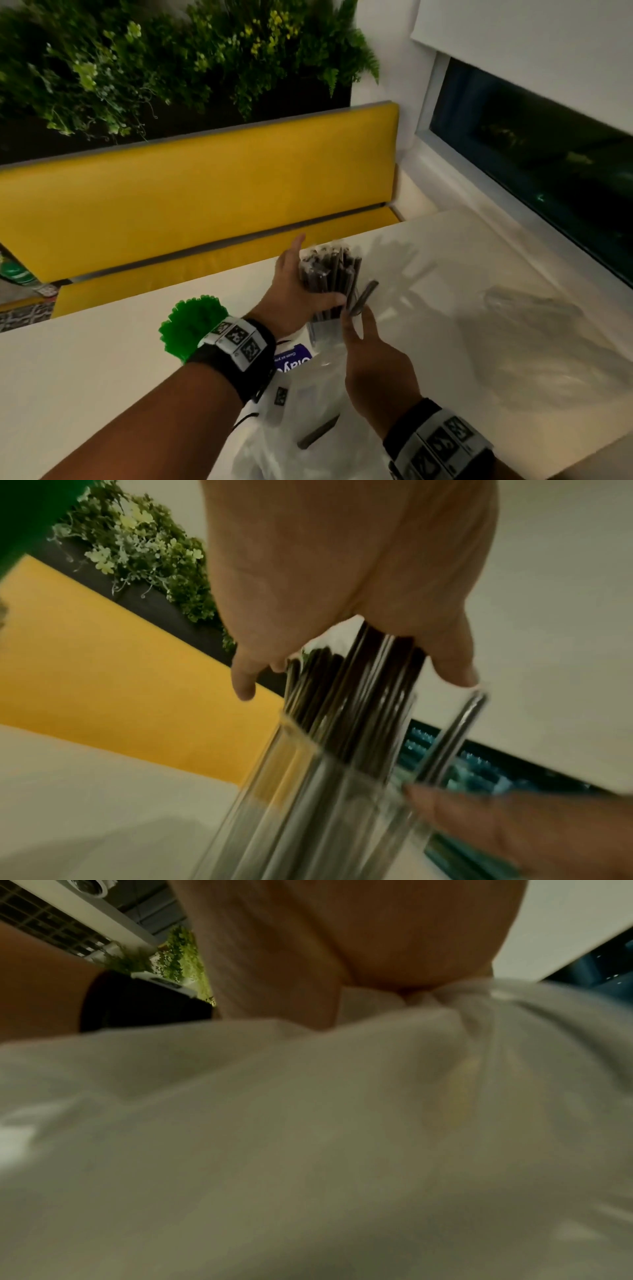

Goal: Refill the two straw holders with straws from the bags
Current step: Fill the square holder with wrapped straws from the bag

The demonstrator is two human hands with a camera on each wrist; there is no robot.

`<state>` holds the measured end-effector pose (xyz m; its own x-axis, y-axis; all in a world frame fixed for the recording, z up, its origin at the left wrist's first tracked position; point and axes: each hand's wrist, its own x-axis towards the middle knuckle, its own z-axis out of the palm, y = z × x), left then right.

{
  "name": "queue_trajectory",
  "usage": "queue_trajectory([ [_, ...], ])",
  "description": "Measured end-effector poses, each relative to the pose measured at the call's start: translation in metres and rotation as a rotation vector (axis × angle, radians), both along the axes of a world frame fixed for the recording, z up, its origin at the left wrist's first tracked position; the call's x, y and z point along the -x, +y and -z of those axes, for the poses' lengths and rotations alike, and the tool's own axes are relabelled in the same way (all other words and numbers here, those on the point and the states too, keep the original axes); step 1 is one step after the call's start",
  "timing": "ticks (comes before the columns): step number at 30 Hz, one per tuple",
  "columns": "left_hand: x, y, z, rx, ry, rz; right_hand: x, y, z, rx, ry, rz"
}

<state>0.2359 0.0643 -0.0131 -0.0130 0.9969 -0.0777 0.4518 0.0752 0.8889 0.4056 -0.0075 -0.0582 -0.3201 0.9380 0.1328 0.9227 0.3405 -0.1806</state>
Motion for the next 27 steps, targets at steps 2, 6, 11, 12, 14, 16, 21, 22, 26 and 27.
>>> queue_trajectory([
  [2, 0.001, -0.004, -0.025, -0.143, 0.02, 0.008, 0.0, -0.001, 0.001, 0.025, -0.005, -0.005],
  [6, -0.029, 0.009, -0.046, -0.56, 0.696, 0.038, 0.002, -0.001, -0.007, 0.149, 0.004, 0.039],
  [11, -0.045, 0.022, -0.012, -0.25, 1.226, 0.429, 0.002, -0.002, -0.021, 0.254, -0.044, 0.052],
  [12, -0.042, 0.023, -0.011, -0.272, 1.175, 0.376, 0.002, -0.002, -0.021, 0.263, -0.051, 0.054],
  [14, -0.042, 0.022, -0.015, -0.341, 1.045, 0.244, 0.004, -0.002, -0.019, 0.262, -0.051, 0.061],
  [16, -0.05, 0.02, -0.019, -0.397, 1.009, 0.213, 0.006, -0.003, -0.015, 0.227, -0.037, 0.074],
  [21, -0.051, 0.025, -0.016, -0.318, 1.131, 0.374, 0.007, -0.003, -0.015, 0.234, -0.049, 0.089],
  [22, -0.046, 0.026, -0.012, -0.261, 1.191, 0.411, 0.007, -0.003, -0.016, 0.248, -0.057, 0.088],
  [26, -0.035, 0.022, -0.027, -0.217, 1.156, 0.334, 0.004, 0.0, -0.017, 0.258, -0.018, 0.078],
  [27, -0.035, 0.014, -0.036, -0.349, 1.022, 0.26, 0.003, 0.0, -0.016, 0.276, 0.009, 0.077],
])
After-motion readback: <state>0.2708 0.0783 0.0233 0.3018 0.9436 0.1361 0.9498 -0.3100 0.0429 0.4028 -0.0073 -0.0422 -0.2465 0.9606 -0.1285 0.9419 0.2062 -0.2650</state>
